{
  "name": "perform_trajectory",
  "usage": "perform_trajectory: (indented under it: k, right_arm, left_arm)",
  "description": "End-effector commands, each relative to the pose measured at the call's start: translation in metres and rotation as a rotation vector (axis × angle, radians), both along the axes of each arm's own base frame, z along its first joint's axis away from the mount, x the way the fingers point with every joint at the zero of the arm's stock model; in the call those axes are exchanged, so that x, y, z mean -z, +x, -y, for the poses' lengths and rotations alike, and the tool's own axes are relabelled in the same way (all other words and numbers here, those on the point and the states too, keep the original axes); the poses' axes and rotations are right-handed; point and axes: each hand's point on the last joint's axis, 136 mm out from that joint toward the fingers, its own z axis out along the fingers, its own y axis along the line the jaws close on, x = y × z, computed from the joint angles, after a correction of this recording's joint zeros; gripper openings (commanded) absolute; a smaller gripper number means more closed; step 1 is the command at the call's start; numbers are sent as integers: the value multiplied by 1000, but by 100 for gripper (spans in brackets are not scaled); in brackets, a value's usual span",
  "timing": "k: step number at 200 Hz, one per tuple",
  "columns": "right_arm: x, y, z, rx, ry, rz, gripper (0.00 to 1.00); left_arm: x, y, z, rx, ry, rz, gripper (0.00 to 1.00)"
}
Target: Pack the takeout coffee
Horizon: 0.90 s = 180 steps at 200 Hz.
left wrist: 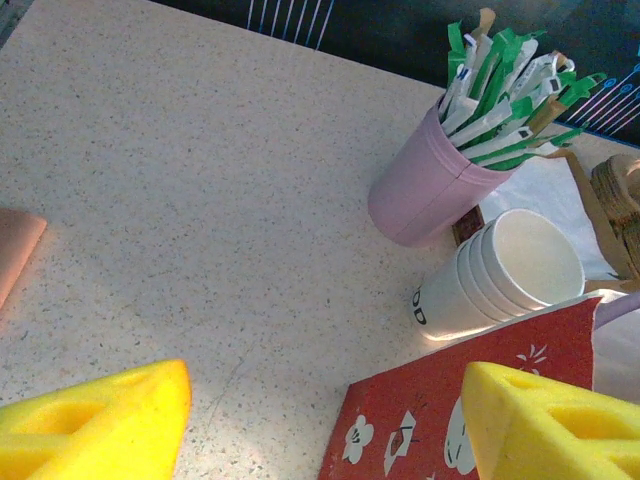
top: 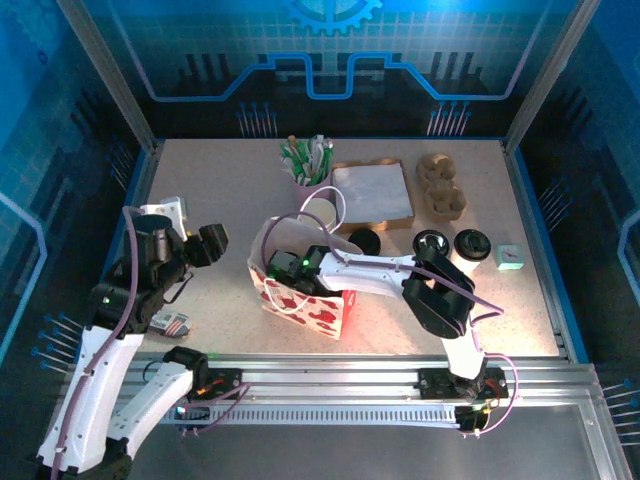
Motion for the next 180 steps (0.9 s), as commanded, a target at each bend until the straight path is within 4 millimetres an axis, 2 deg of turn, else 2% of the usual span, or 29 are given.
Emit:
perform_trajectory:
  k: [1, 91, 131, 180]
  right_arm:
    - [15, 0, 13, 9, -89, 40, 23]
    - [38, -4, 17, 3, -121, 17, 23]
    - [49, -16, 15, -22, -128, -62, 23]
    - [41, -33, 17, -6, -137, -171, 22]
  left_arm:
    - [0, 1, 0, 8, 2, 14, 72]
    - [2, 1, 1, 12, 1, 11, 73]
    - [2, 2, 1, 13, 2, 11, 73]
    - [3, 4, 4, 23, -4, 4, 73]
